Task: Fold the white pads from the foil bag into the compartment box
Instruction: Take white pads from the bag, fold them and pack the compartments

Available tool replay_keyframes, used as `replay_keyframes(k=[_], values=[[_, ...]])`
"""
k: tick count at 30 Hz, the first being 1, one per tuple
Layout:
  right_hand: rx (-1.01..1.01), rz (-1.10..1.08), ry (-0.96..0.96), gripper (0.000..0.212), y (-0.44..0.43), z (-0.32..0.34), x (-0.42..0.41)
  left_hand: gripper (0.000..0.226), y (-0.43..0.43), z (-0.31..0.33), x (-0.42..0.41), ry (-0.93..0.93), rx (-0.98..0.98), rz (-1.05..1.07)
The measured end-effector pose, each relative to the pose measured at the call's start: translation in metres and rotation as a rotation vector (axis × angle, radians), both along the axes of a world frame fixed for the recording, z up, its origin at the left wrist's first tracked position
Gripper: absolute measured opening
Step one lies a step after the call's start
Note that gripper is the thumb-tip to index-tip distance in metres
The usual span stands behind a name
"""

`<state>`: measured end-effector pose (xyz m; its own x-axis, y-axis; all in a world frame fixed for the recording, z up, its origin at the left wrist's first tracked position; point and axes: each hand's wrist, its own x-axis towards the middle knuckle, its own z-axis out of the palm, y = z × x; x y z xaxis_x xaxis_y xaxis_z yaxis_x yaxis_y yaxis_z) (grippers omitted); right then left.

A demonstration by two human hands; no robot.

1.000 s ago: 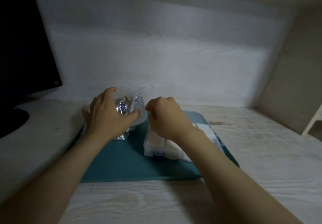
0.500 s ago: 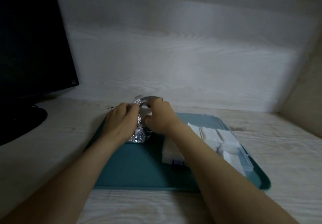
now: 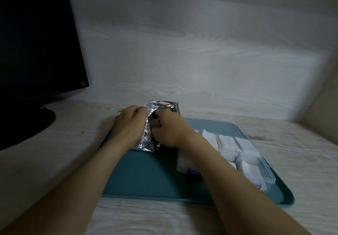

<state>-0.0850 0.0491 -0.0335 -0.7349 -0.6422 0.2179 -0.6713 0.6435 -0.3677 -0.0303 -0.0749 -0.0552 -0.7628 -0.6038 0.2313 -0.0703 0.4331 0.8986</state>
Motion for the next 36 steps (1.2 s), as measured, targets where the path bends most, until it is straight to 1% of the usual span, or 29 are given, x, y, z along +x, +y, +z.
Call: replay_keyframes(k=[1, 2, 4, 5, 6, 8, 9, 10, 11, 13, 16, 19, 22, 26, 29, 31, 32, 34, 36], values=[[-0.015, 0.014, -0.005, 0.015, -0.001, -0.002, -0.001, 0.028, -0.003, -0.003, -0.002, -0.004, -0.006, -0.038], [-0.031, 0.027, -0.003, 0.013, 0.000, -0.003, -0.001, 0.036, -0.005, -0.004, -0.002, -0.012, -0.006, -0.082], [-0.111, 0.042, 0.010, 0.011, 0.002, -0.005, -0.002, 0.058, -0.008, -0.006, -0.002, -0.013, 0.030, -0.122], [-0.160, 0.043, 0.027, 0.013, 0.003, -0.006, -0.002, 0.059, -0.009, -0.007, -0.002, 0.004, 0.049, -0.114], [-0.206, 0.045, 0.048, 0.017, 0.005, -0.006, -0.001, 0.052, -0.009, -0.006, -0.002, 0.028, 0.058, -0.100], [-0.262, 0.036, 0.098, 0.025, 0.008, -0.007, 0.001, 0.027, -0.007, -0.002, -0.001, 0.068, 0.058, -0.041], [-0.277, 0.016, 0.115, 0.023, 0.010, -0.008, 0.000, 0.018, -0.006, -0.001, -0.001, 0.083, 0.052, -0.013], [-0.294, -0.011, 0.121, 0.016, 0.012, -0.009, 0.000, 0.013, -0.006, 0.001, -0.001, 0.097, 0.048, 0.006], [-0.317, -0.034, 0.121, 0.010, 0.014, -0.009, 0.000, 0.013, -0.007, 0.001, -0.001, 0.115, 0.054, 0.020], [-0.374, -0.066, 0.123, 0.011, 0.017, -0.008, 0.001, 0.016, -0.010, 0.001, -0.001, 0.140, 0.068, 0.039], [-0.458, -0.103, 0.141, 0.008, 0.018, -0.009, 0.001, 0.011, -0.012, -0.001, -0.001, 0.142, 0.033, 0.056], [-0.528, -0.128, 0.158, 0.009, 0.018, -0.009, 0.001, 0.015, -0.011, -0.004, -0.003, 0.150, 0.003, 0.065], [-0.549, -0.121, 0.138, 0.011, 0.019, -0.008, 0.001, 0.025, -0.010, -0.005, -0.003, 0.158, -0.008, 0.049], [-0.518, -0.077, 0.138, 0.019, 0.019, -0.006, 0.001, 0.023, -0.011, -0.006, -0.005, 0.169, -0.001, 0.042], [-0.567, -0.079, 0.025, 0.022, 0.020, -0.005, 0.003, 0.036, -0.011, -0.006, -0.005, 0.166, 0.006, 0.005], [-0.566, -0.099, 0.000, 0.015, 0.020, -0.004, 0.003, 0.046, -0.011, -0.007, -0.004, 0.158, -0.004, -0.026], [-0.561, -0.112, 0.005, 0.010, 0.019, -0.005, 0.004, 0.048, -0.011, -0.008, -0.005, 0.152, -0.014, -0.037], [-0.595, -0.123, 0.004, 0.002, 0.018, -0.006, 0.004, 0.043, -0.009, -0.008, -0.005, 0.141, -0.050, -0.055], [-0.652, -0.131, 0.022, 0.011, 0.018, -0.006, 0.005, 0.041, -0.007, -0.009, -0.005, 0.144, -0.109, -0.058]])
